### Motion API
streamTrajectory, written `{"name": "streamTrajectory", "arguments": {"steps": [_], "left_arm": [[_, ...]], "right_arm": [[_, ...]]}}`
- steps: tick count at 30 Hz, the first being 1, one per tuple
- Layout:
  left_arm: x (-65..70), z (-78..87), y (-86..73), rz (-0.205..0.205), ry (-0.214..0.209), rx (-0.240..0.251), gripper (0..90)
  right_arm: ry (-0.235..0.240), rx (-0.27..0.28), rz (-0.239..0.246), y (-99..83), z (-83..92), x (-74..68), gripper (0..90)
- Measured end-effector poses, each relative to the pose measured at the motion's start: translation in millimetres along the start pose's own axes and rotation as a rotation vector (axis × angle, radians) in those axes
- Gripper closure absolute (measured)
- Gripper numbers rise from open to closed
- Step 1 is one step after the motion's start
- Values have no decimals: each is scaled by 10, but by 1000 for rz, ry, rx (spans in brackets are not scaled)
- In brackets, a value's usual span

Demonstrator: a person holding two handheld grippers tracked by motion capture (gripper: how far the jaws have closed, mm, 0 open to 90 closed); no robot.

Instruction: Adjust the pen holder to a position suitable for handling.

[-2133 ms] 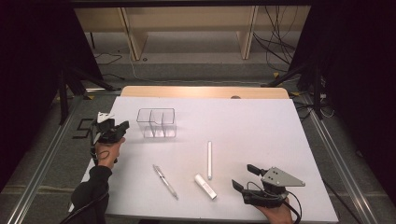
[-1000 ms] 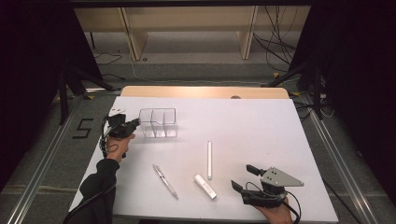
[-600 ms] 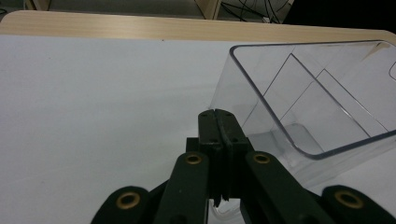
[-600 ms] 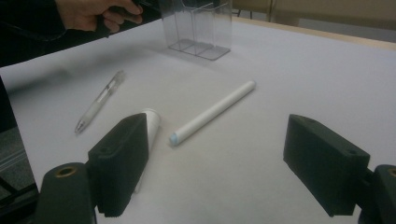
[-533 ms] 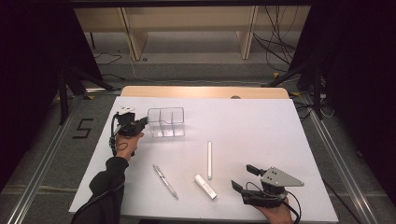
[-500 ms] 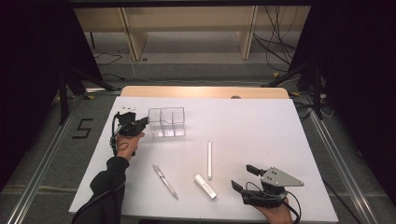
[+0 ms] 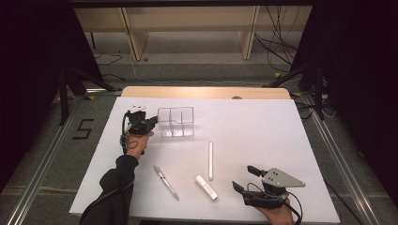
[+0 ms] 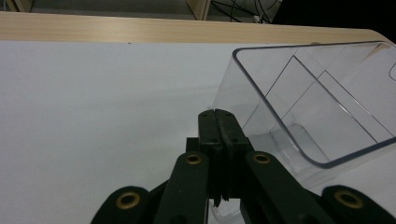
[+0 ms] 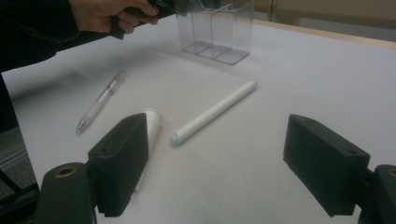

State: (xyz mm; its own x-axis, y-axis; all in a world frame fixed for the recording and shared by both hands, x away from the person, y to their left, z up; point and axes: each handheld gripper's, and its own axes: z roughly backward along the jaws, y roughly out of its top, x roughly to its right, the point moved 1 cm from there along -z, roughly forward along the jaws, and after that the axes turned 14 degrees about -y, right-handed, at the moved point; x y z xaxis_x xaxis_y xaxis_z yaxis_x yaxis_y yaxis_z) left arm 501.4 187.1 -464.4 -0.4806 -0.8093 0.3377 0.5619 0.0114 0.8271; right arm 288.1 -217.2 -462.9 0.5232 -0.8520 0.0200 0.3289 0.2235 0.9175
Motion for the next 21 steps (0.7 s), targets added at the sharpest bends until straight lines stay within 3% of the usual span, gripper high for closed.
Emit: {"name": "streamTrajectory", "arguments": {"steps": [21], "left_arm": [[307,-306,41,-11,-32,-7,892]], "right_arm": [[4,5,1,2,7,-1,231]]}}
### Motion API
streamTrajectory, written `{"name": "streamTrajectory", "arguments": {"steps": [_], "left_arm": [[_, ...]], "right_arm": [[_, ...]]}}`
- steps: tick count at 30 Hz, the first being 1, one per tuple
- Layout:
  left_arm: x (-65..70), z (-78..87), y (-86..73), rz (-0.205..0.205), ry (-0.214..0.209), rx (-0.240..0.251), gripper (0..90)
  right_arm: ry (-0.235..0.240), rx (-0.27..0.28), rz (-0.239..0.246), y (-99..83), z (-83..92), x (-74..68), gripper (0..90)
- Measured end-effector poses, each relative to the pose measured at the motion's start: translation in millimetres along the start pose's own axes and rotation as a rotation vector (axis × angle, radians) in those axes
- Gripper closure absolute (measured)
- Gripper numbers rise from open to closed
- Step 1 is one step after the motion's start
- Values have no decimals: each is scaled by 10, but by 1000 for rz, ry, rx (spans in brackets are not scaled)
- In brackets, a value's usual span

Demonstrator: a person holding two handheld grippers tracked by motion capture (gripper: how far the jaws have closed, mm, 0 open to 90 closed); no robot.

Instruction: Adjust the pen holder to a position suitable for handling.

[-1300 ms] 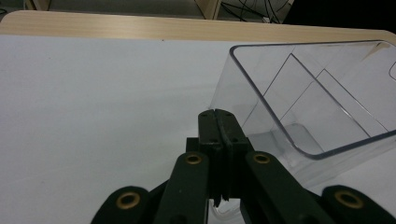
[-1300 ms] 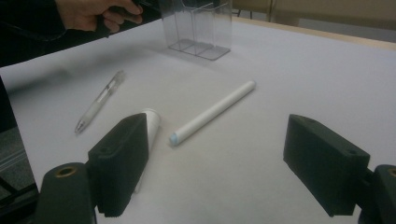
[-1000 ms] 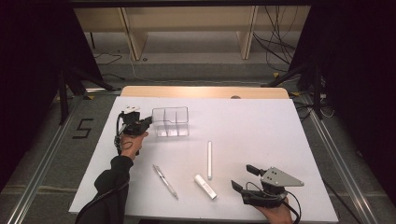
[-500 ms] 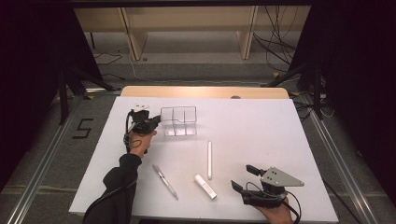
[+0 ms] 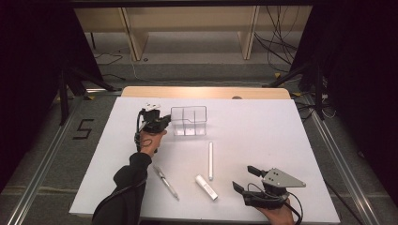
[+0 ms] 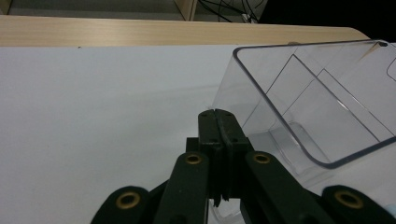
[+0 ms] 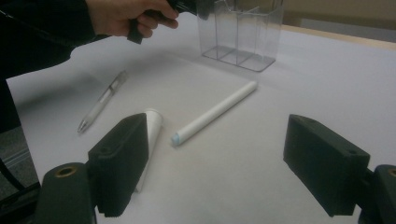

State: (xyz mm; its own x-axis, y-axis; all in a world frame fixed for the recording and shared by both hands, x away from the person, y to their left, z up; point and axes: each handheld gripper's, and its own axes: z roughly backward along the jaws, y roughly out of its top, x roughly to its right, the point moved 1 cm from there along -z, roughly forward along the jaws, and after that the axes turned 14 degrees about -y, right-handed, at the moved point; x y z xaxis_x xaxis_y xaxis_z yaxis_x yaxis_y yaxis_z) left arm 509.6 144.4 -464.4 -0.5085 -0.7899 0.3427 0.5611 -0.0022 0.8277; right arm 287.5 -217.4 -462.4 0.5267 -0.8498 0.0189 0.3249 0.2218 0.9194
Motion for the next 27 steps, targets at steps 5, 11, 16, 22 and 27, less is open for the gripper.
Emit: {"name": "streamTrajectory", "arguments": {"steps": [5,11,16,22,27], "left_arm": [[43,-46,9,-6,-3,-2,892],[103,-112,21,-7,-11,-1,892],[139,-155,29,-7,-12,-5,892],[188,-204,37,-11,-19,-6,892],[220,-233,40,-22,-22,-11,891]], "right_arm": [[-1,0,-1,0,2,2,231],[1,-1,-1,0,1,0,231],[3,-2,0,-1,0,-1,231],[3,-1,-1,-1,2,2,231],[3,-2,-1,-2,1,0,231]]}}
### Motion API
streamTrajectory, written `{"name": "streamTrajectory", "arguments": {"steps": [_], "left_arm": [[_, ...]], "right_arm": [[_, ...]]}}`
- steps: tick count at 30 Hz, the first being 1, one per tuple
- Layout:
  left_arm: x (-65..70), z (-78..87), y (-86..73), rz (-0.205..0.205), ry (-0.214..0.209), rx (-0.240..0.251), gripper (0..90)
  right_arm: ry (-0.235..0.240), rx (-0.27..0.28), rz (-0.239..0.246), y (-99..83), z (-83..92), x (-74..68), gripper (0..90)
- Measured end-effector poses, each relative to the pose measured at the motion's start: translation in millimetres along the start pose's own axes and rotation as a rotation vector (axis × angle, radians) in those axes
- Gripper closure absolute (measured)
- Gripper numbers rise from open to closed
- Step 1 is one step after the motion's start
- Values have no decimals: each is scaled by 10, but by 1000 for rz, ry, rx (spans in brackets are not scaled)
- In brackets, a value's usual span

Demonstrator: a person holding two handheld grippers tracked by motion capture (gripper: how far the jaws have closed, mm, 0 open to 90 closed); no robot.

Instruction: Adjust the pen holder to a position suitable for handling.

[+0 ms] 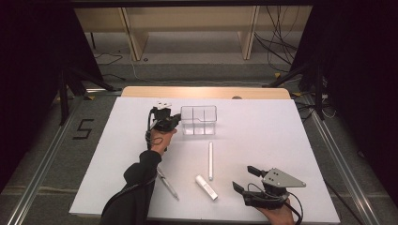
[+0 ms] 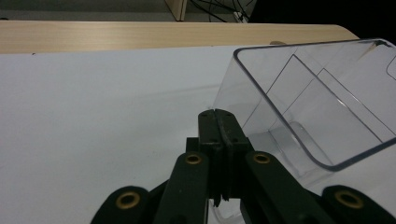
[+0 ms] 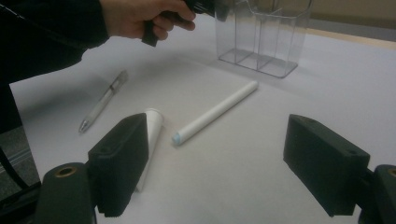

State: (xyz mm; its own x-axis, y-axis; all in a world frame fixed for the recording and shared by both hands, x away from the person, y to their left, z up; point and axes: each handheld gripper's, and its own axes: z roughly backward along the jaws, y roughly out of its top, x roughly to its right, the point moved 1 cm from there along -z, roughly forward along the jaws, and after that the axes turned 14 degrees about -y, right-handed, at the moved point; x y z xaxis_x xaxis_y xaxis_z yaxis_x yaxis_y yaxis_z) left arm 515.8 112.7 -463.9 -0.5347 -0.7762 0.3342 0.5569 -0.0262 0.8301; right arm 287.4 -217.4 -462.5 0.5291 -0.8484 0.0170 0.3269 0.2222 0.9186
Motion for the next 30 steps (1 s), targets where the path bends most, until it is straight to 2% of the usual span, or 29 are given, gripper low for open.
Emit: {"name": "streamTrajectory", "arguments": {"steps": [3,4,7,13,22,30], "left_arm": [[-3,13,-2,-2,2,-3,889],[-5,24,-4,-1,4,-3,835],[-20,70,-14,5,-3,8,810],[-64,232,-20,9,-20,22,702],[-146,479,-72,26,-27,31,613],[-156,669,-132,11,-40,15,526]], "right_arm": [[0,1,-1,0,6,1,231],[0,1,-2,-2,4,3,231],[-1,0,-2,-2,4,0,231],[0,-2,-1,-1,-3,-12,231],[-3,-1,-2,0,-12,-23,231],[-5,-5,0,-1,-15,-26,231]]}}
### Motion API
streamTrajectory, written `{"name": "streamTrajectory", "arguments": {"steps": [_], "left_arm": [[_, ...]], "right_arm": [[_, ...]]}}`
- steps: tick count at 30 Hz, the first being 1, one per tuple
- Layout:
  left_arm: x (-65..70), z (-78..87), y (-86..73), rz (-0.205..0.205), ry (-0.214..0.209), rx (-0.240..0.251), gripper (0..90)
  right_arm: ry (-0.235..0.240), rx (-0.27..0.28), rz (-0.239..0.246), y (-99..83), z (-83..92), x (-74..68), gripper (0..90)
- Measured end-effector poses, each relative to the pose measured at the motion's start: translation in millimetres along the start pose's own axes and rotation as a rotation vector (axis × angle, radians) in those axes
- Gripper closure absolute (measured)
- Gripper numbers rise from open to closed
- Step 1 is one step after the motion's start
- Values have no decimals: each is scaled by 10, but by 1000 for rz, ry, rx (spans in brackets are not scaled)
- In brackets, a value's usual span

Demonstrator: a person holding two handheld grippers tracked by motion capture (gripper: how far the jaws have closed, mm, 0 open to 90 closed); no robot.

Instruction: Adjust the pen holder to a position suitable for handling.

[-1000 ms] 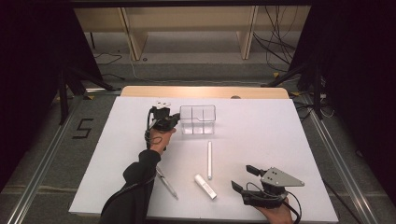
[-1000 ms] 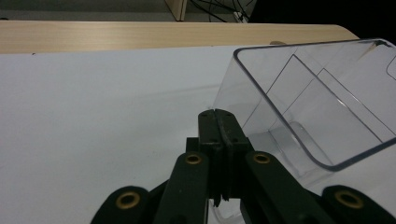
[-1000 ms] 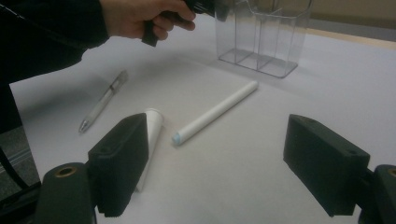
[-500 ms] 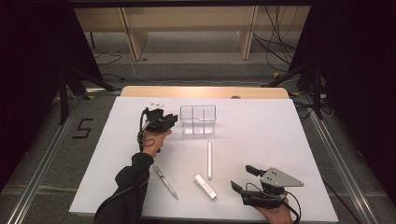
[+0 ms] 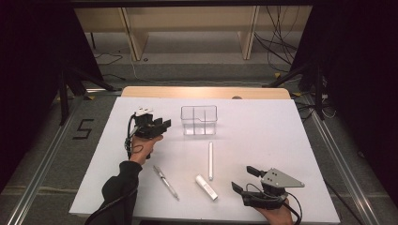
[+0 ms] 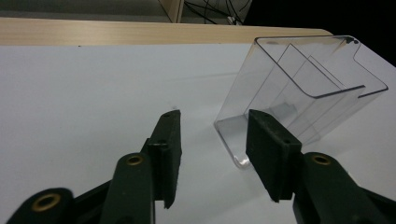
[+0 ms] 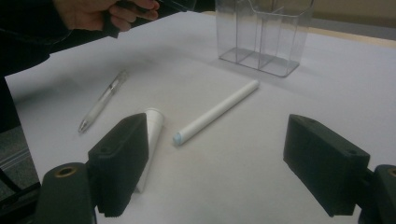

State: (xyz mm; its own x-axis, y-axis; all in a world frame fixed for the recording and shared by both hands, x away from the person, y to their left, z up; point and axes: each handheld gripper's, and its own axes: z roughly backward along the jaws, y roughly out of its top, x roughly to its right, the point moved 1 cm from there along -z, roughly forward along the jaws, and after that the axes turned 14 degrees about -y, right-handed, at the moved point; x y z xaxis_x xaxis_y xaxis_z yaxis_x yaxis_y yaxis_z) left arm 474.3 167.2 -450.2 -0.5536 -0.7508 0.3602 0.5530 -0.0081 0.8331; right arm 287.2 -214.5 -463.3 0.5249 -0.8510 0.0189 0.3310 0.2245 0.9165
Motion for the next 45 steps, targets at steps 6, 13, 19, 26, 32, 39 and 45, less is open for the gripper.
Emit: {"name": "streamTrajectory", "arguments": {"steps": [6,13,19,26,32,39,45], "left_arm": [[16,121,-76,-18,-17,-37,437],[106,186,-103,-33,-29,-68,392],[167,218,-150,-46,-36,-81,370],[242,287,-156,-69,-47,-92,353],[284,333,-179,-84,-46,-105,336],[296,407,-208,-87,-74,-80,289],[338,467,-232,-103,-113,-51,266]], "right_arm": [[0,-3,2,-1,-12,-18,231],[-3,-1,-1,2,5,-5,232],[-8,-10,-3,2,5,-10,231],[-7,-15,0,-2,0,-14,231],[-9,-15,-2,0,4,-18,232],[-5,-25,4,14,-2,-63,231],[4,-33,11,38,-18,-118,232]]}}
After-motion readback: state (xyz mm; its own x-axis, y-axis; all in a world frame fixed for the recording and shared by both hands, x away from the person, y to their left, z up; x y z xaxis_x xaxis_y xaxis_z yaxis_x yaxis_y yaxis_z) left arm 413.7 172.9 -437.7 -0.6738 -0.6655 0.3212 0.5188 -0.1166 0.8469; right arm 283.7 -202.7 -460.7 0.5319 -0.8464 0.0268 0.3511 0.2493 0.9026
